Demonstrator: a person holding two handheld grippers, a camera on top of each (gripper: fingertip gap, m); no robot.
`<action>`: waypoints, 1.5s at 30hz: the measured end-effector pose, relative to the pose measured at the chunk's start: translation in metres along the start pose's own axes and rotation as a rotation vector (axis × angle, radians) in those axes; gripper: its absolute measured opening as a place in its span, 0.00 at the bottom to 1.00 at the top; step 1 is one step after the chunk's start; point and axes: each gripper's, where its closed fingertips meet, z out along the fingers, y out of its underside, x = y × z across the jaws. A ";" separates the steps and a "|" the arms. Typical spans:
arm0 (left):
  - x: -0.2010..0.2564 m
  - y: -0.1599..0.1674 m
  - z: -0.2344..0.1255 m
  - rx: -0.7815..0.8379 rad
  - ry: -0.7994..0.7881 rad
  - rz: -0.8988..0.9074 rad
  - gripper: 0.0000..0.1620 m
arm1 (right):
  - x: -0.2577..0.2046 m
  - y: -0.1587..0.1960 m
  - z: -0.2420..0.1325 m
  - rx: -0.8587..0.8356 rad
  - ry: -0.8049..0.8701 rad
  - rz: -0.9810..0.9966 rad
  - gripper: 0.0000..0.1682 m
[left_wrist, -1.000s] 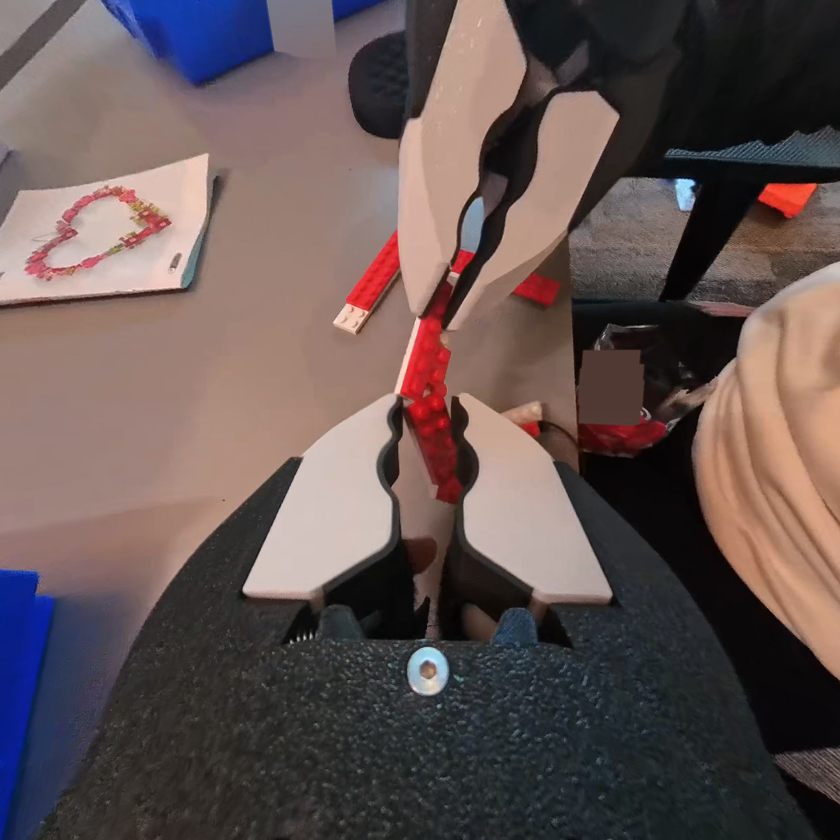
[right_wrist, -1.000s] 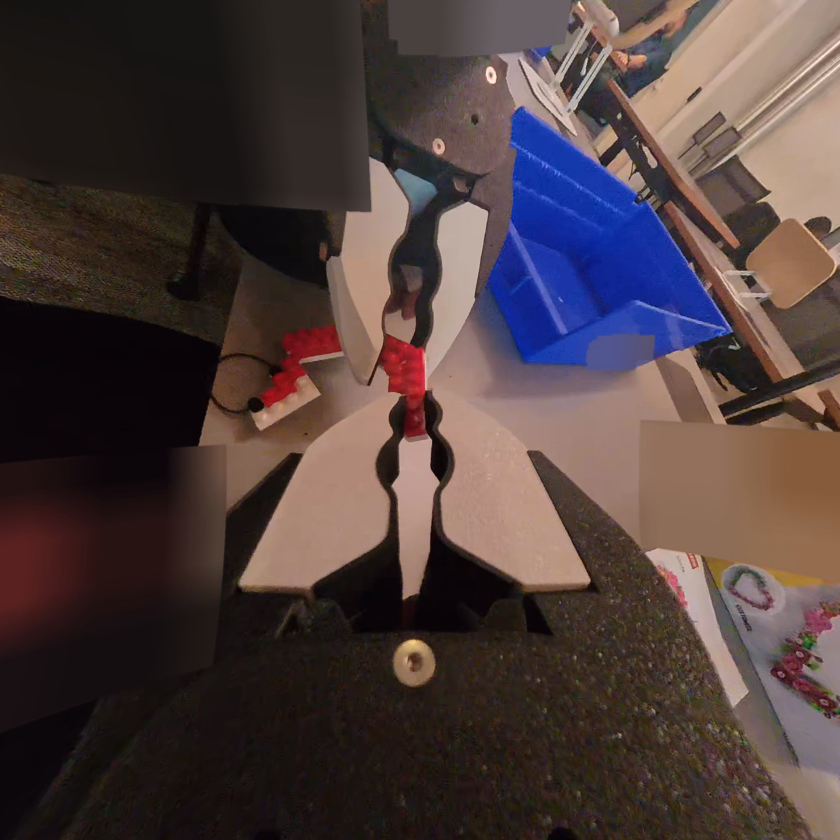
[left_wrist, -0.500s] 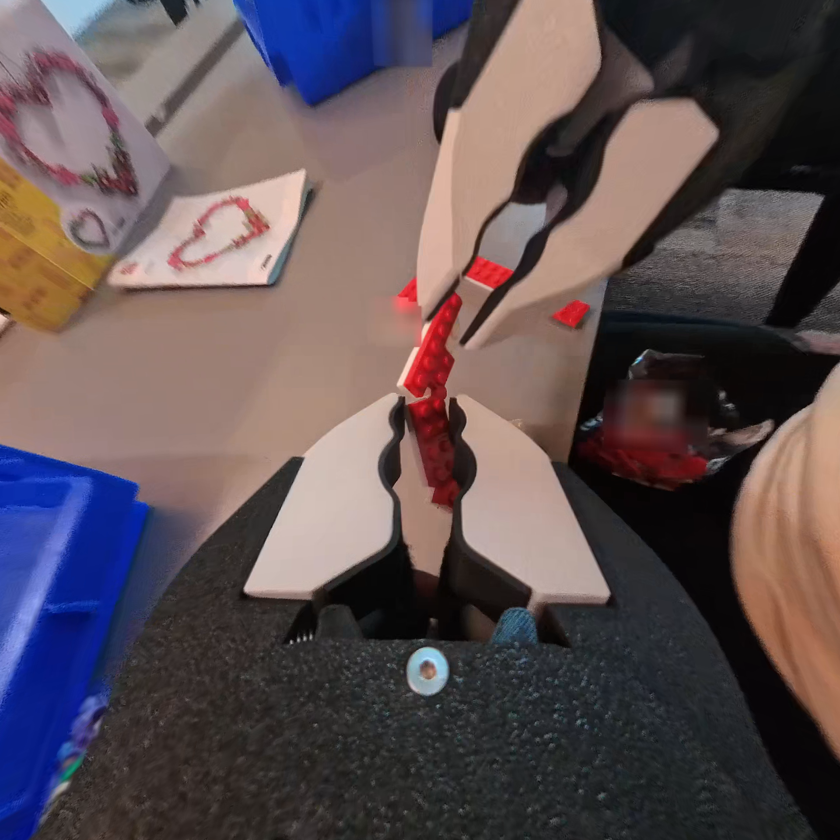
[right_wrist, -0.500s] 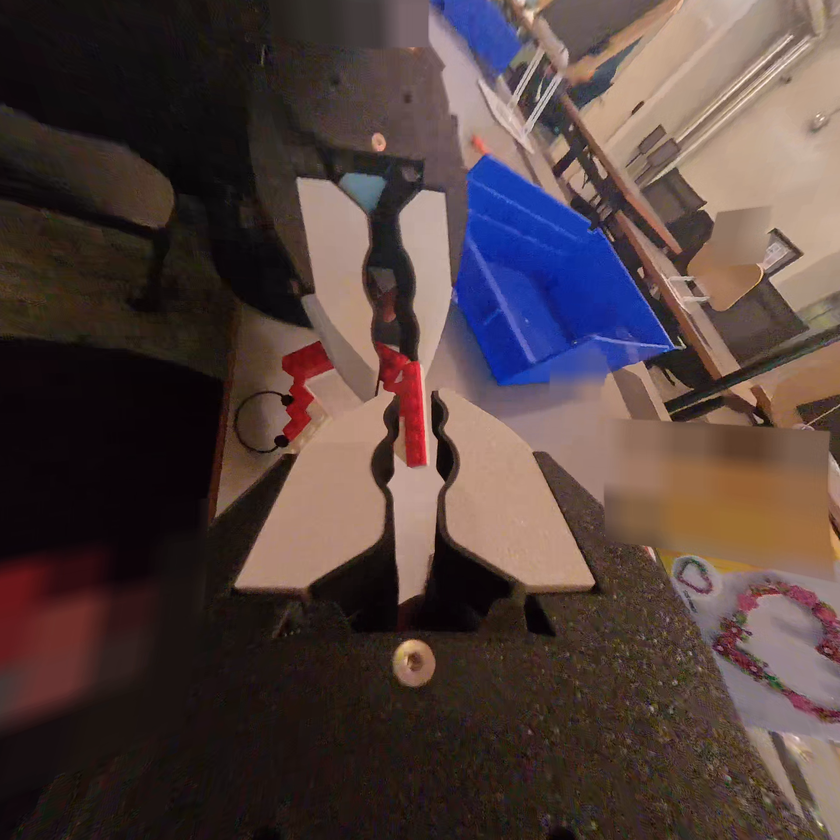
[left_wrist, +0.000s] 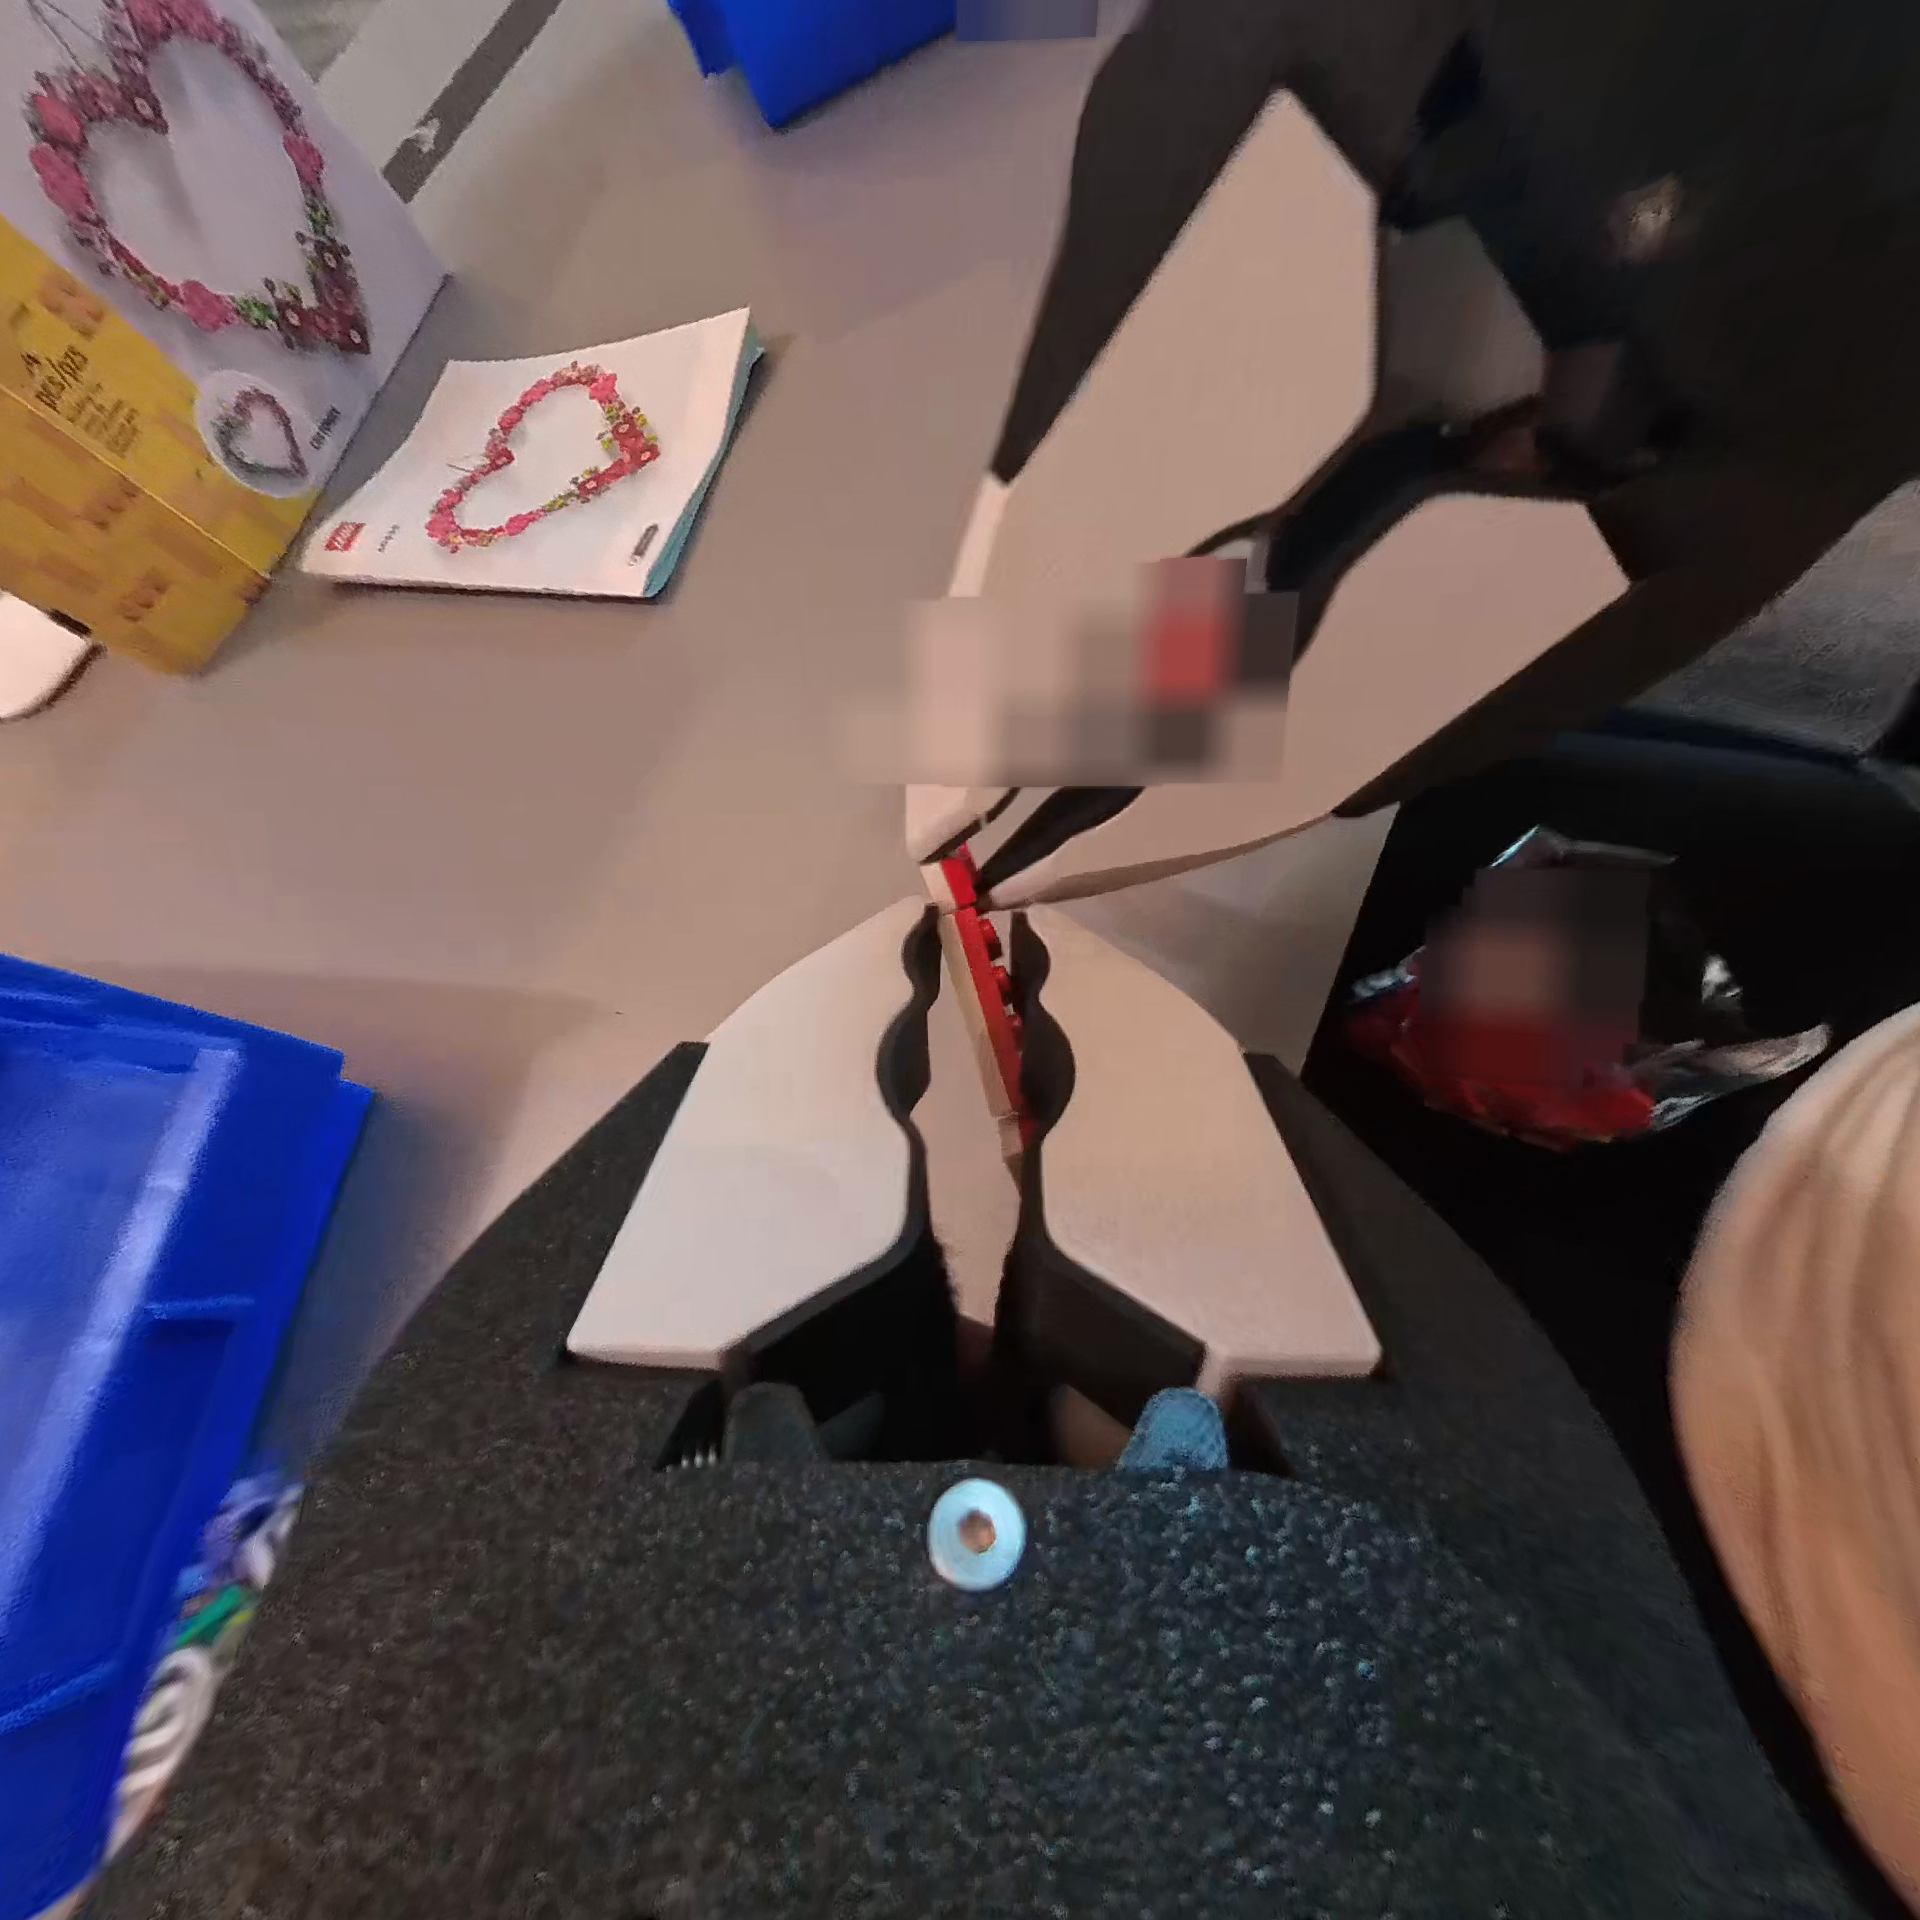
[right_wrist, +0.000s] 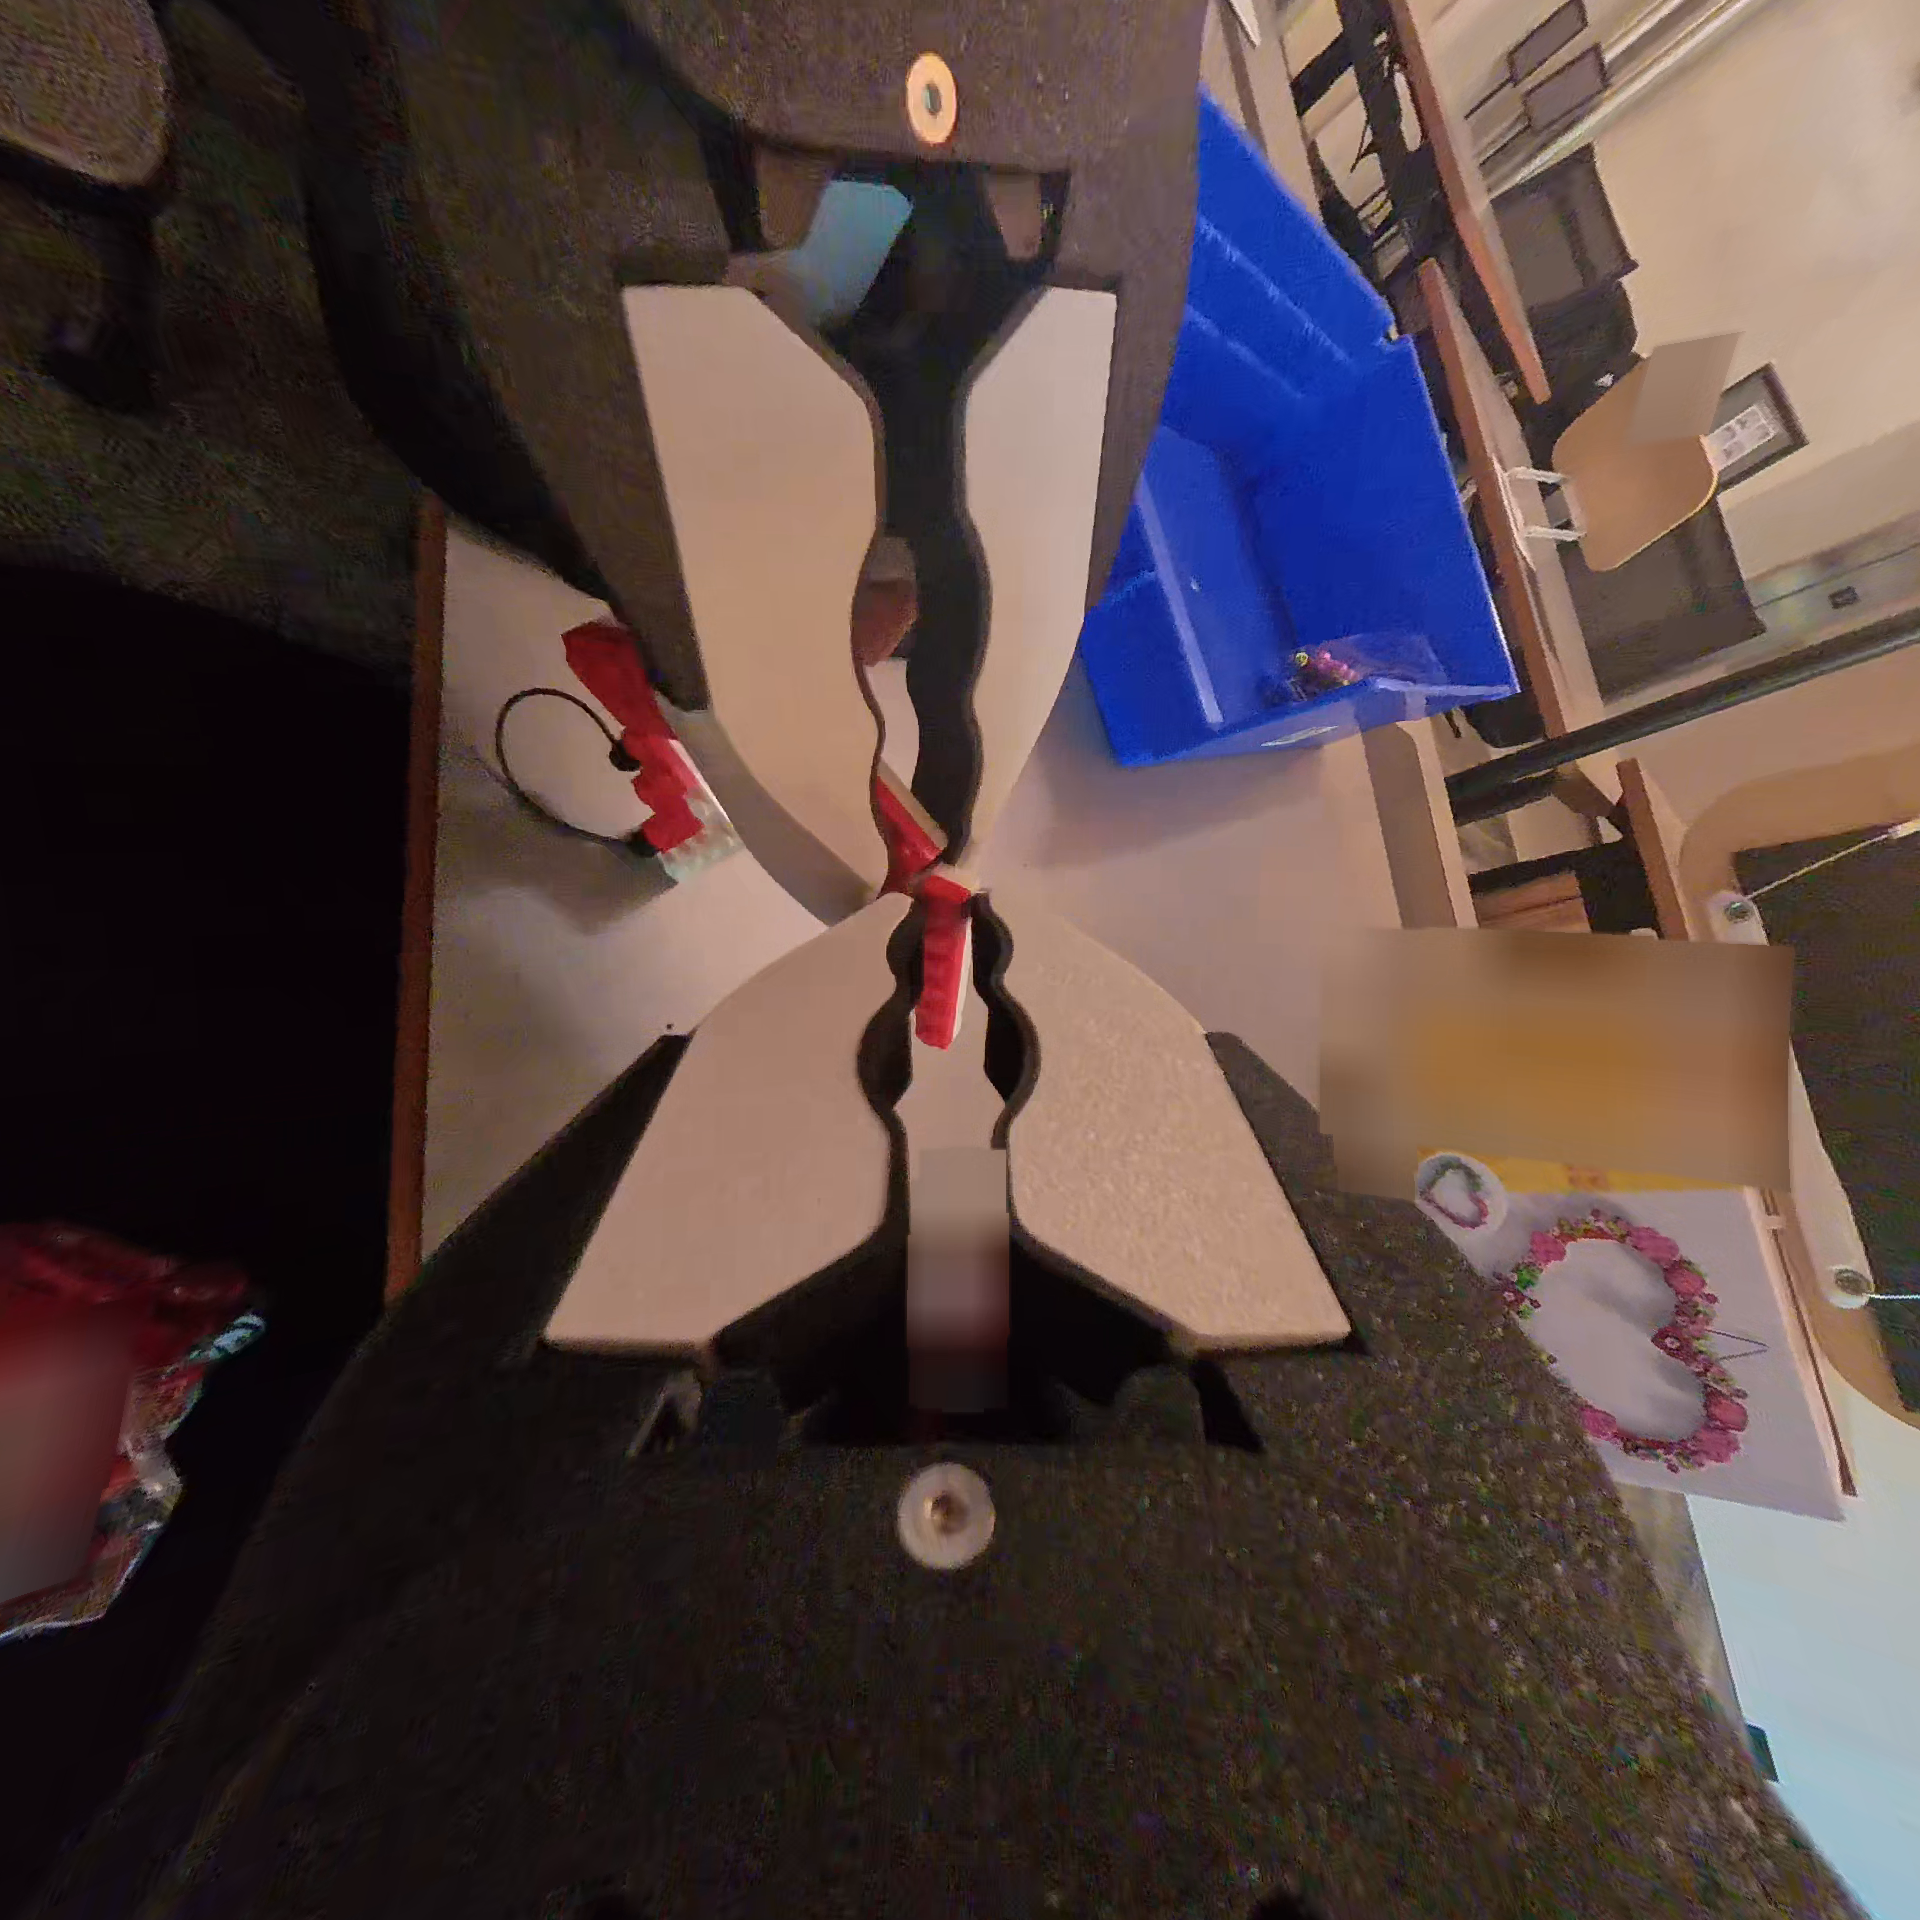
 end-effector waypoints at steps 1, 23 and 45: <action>-0.001 -0.001 -0.001 0.019 0.022 -0.048 0.07 | 0.001 -0.001 0.000 0.027 0.013 0.009 0.05; -0.018 0.008 -0.012 0.237 0.387 -0.676 0.05 | 0.009 0.016 0.008 0.083 0.101 -0.017 0.10; 0.001 0.028 0.040 -0.074 0.040 0.126 0.00 | -0.037 0.067 0.018 -0.285 -0.425 0.488 0.04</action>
